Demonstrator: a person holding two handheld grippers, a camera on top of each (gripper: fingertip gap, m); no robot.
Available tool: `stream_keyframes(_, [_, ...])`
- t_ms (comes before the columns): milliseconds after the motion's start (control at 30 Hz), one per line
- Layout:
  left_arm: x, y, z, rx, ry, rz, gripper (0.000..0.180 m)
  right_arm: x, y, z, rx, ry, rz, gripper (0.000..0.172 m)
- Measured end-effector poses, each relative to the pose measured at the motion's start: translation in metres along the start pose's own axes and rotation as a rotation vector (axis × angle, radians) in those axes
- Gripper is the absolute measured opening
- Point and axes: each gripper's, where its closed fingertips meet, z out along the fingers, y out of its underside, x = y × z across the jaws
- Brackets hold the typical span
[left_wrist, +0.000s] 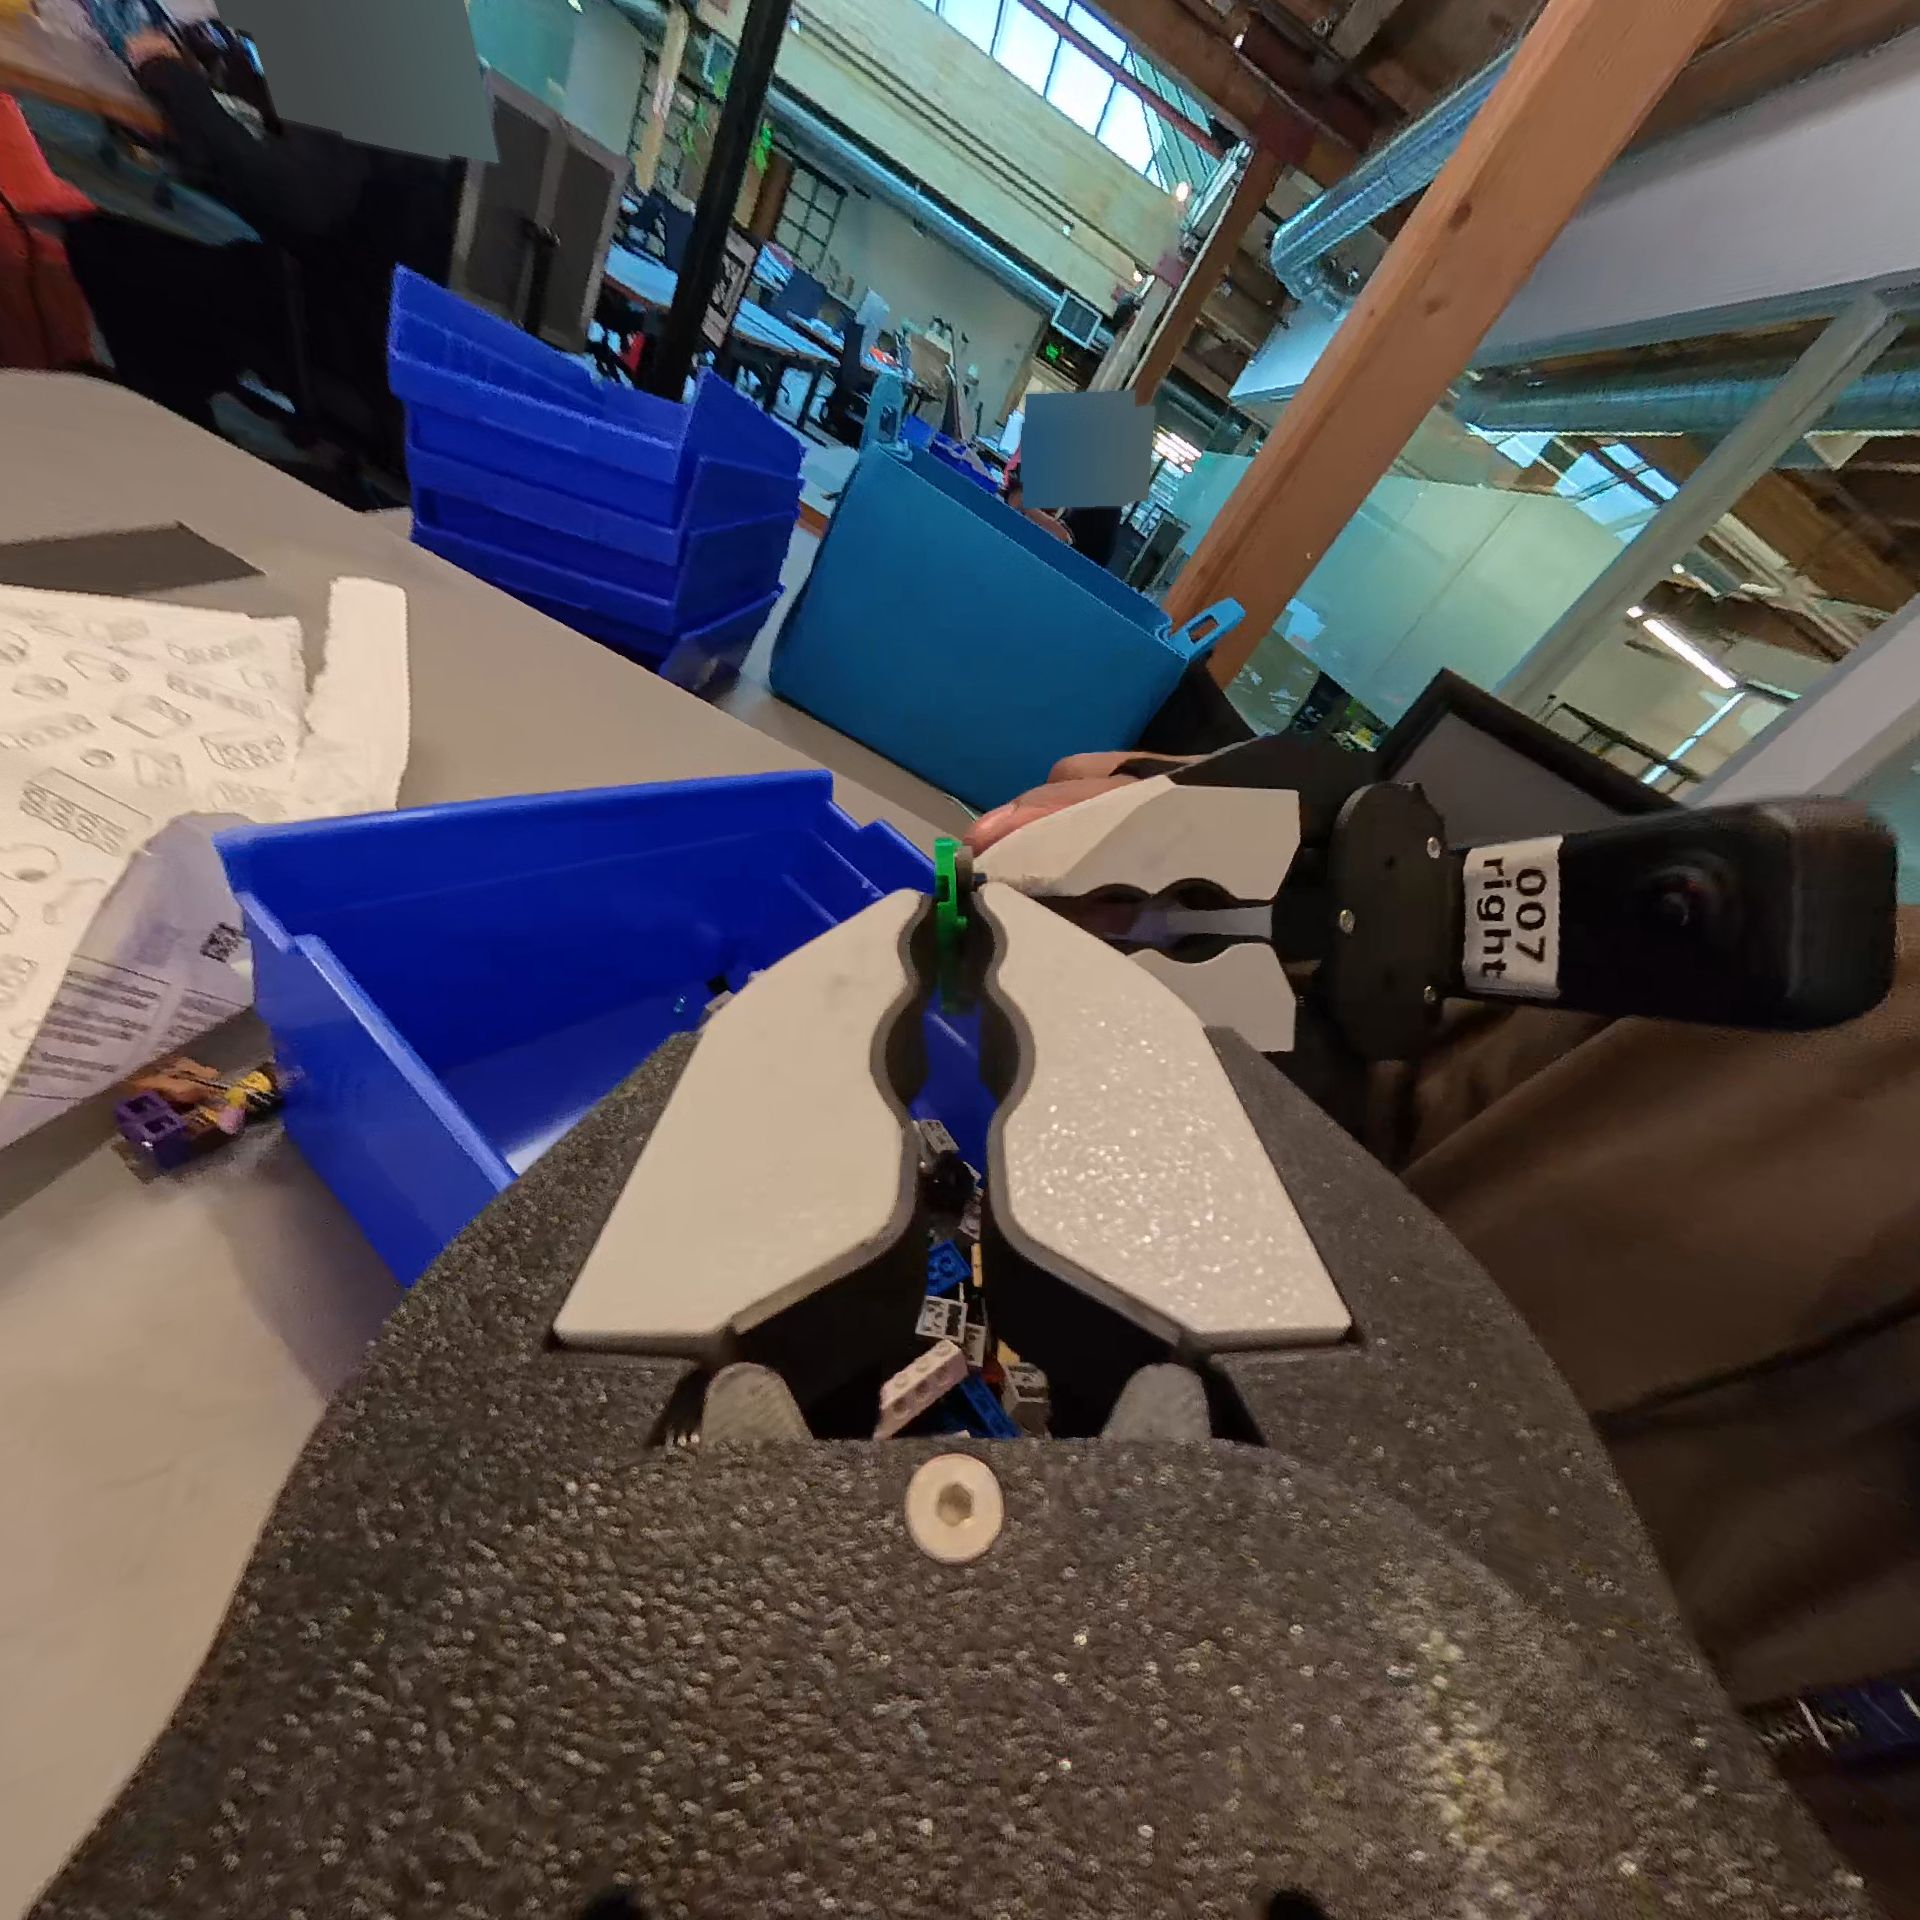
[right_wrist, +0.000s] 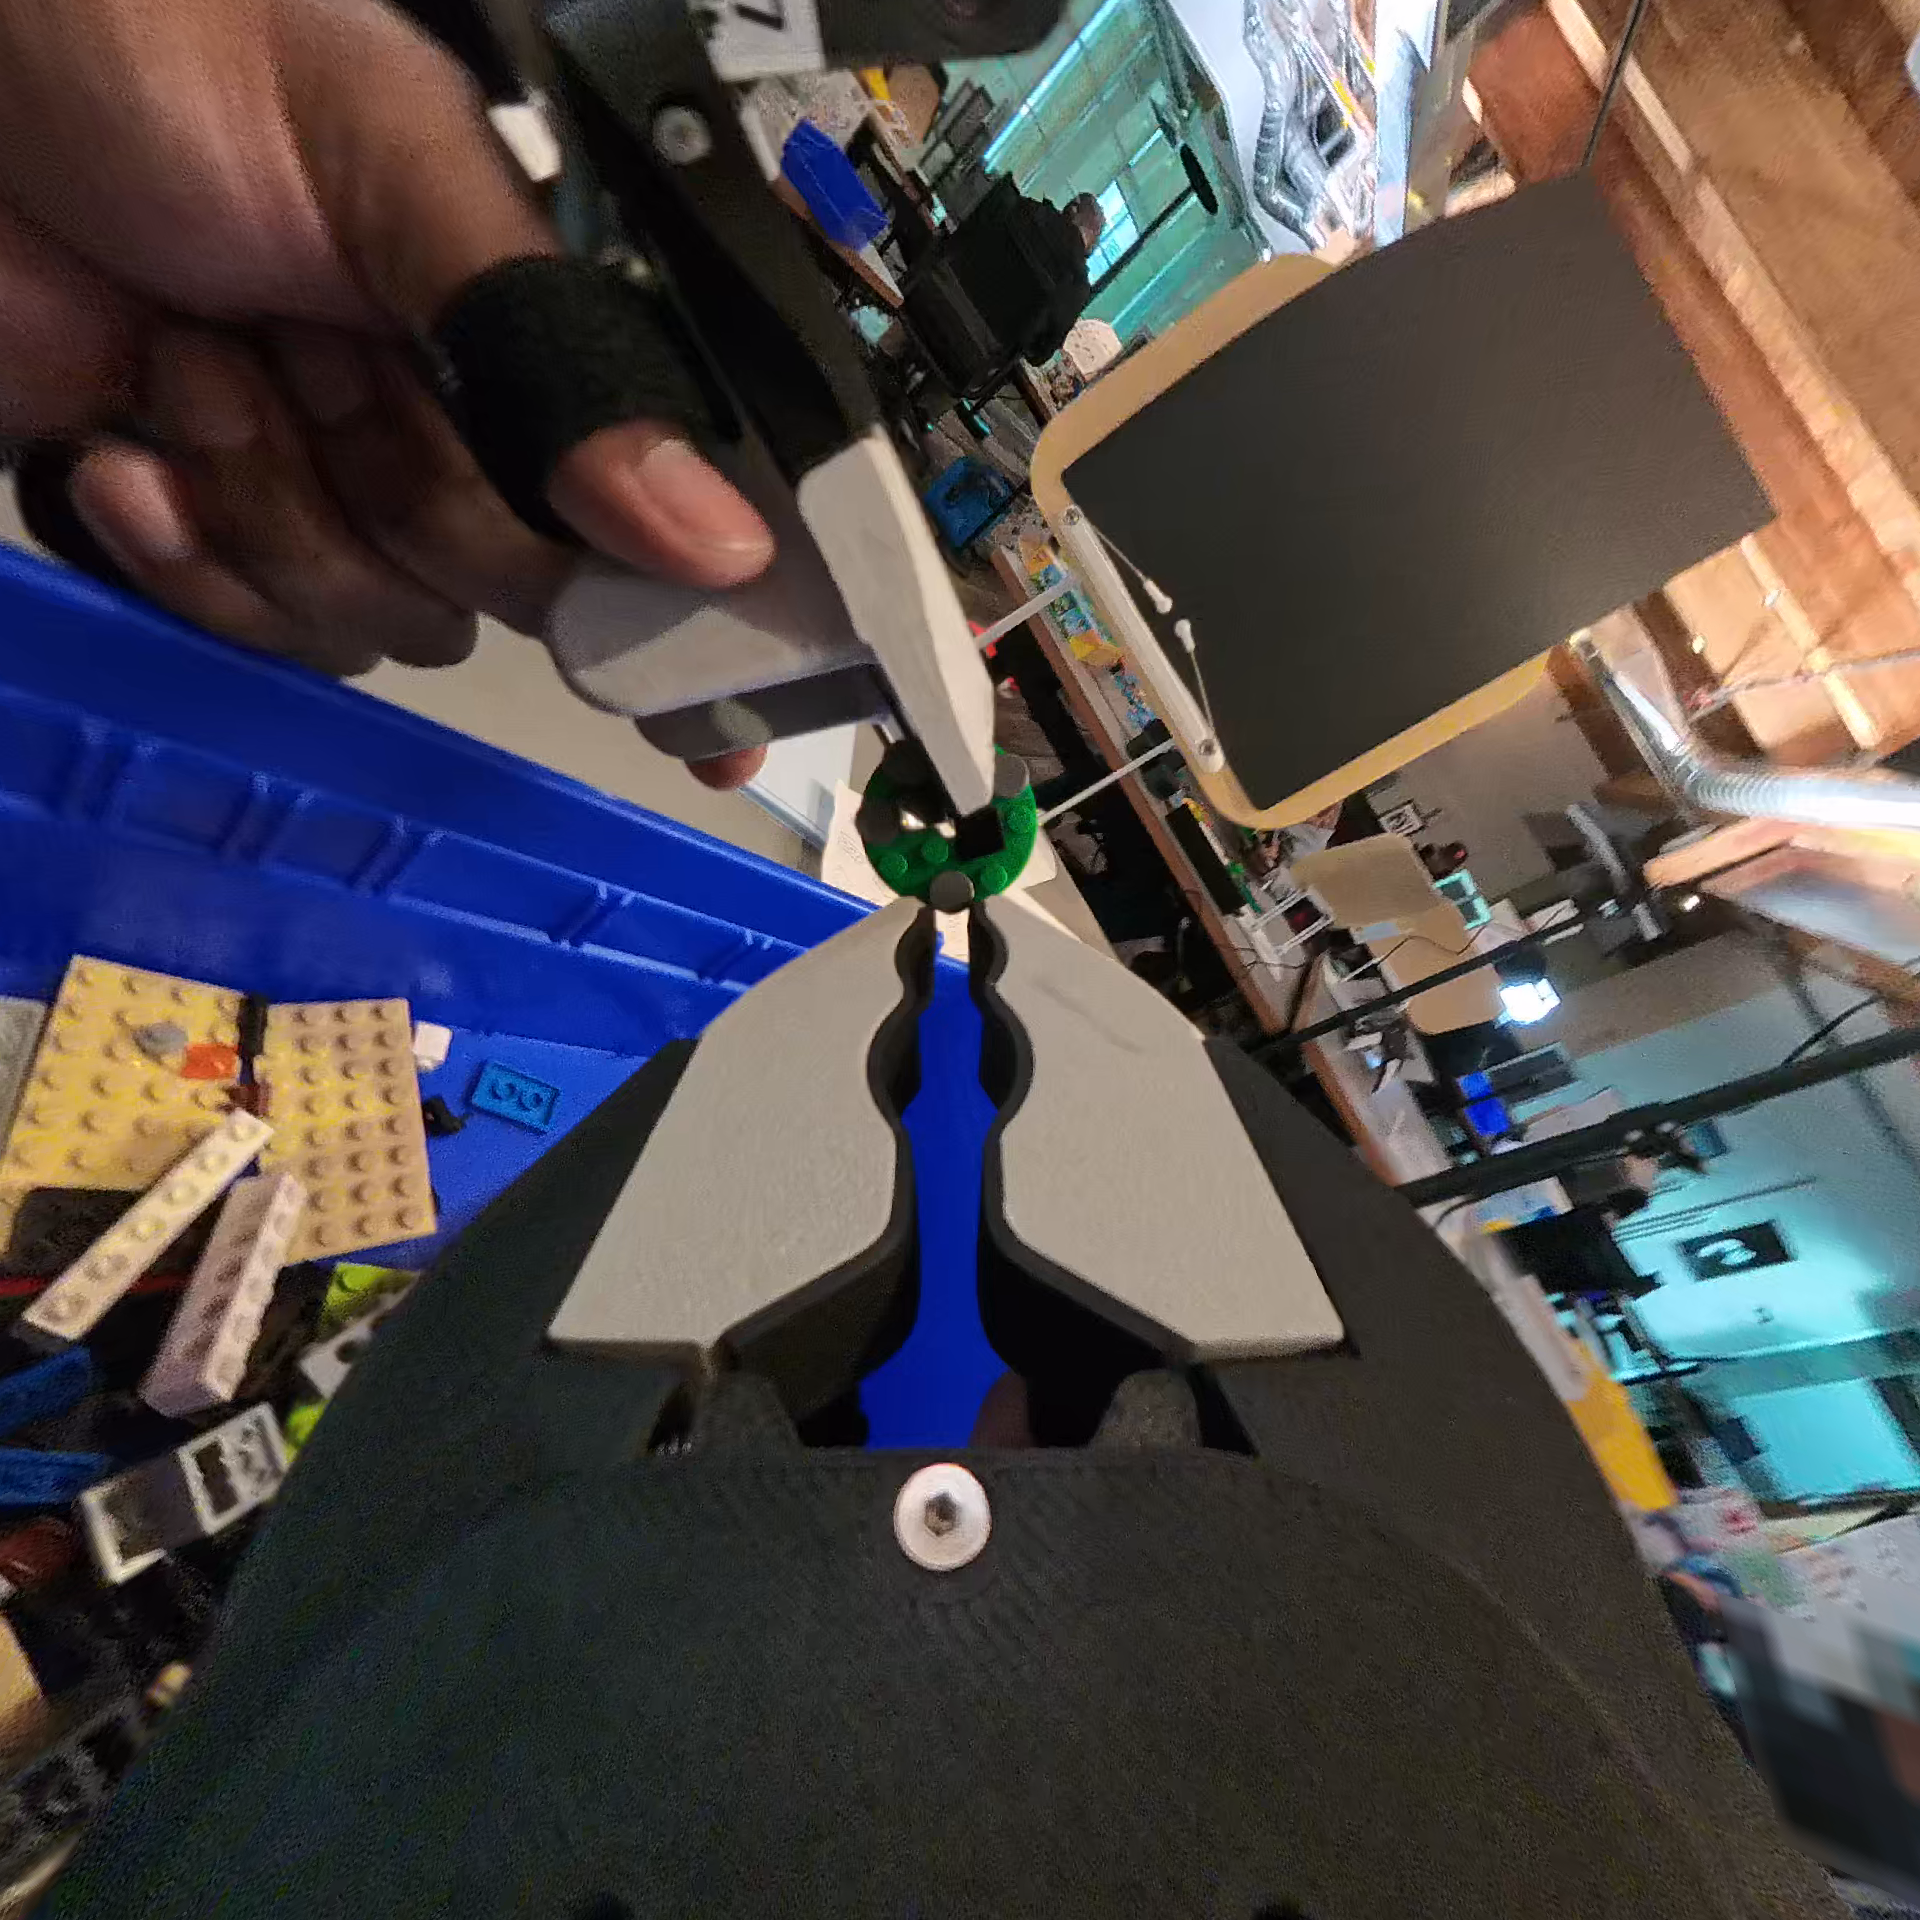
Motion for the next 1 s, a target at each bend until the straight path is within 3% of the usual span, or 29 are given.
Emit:
stream_keyframes(300, [0.005, -0.002, 0.002, -0.013, -0.147, 0.191, 0.004, 0.005, -0.008, -0.001, 0.014, 0.018, 0.144, 0.011])
stream_keyframes(867, [0.024, -0.009, 0.003, 0.061, -0.161, 0.395, 0.005, 0.013, -0.01, -0.01, -0.015, 0.03, 0.357, 0.012])
stream_keyframes(1000, [0.017, -0.001, 0.005, -0.029, -0.212, 0.411, 0.004, 0.006, -0.002, -0.008, -0.042, 0.019, 0.327, 0.006])
